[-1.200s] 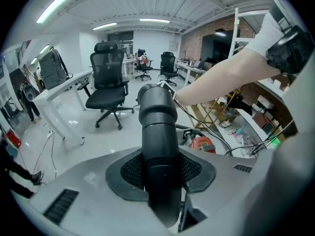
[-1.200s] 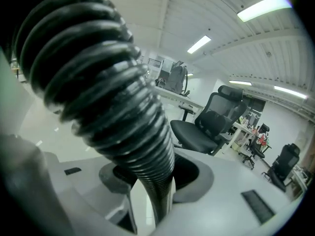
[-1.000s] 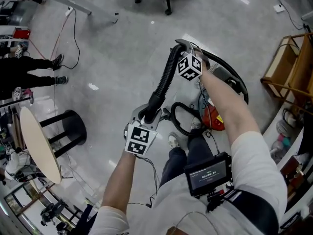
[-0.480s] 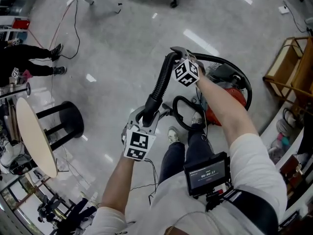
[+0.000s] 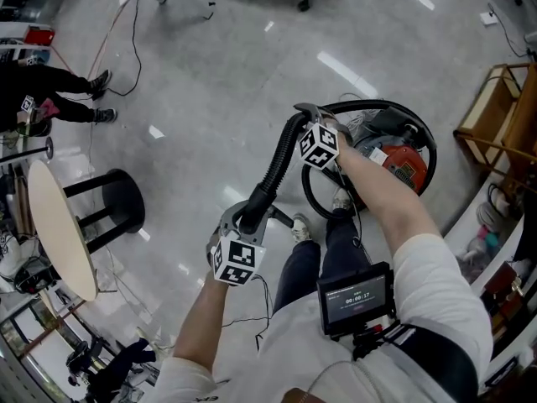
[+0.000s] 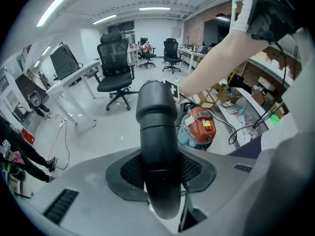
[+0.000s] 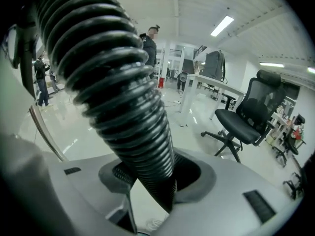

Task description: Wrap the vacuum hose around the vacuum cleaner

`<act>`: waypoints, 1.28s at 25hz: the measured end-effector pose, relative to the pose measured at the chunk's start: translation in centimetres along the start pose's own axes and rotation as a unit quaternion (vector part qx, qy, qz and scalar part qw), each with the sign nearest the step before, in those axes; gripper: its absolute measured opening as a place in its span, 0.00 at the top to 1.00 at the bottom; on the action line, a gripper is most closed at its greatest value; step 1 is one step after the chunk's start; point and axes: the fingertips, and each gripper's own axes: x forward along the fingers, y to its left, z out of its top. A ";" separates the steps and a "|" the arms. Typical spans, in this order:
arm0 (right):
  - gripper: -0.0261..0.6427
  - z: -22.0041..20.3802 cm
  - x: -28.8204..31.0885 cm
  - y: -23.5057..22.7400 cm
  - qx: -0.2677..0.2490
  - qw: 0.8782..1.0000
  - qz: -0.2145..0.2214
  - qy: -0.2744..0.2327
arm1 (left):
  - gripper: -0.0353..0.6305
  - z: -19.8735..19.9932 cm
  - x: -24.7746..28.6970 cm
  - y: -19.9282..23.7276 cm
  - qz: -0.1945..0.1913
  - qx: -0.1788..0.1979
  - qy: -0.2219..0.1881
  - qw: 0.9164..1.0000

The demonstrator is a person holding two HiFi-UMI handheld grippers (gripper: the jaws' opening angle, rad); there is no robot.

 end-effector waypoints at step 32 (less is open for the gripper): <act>0.70 -6.2 -4.8 22.5 0.018 0.999 -0.015 0.046 | 0.75 -16.4 -7.5 -10.0 -0.062 0.039 0.025 0.997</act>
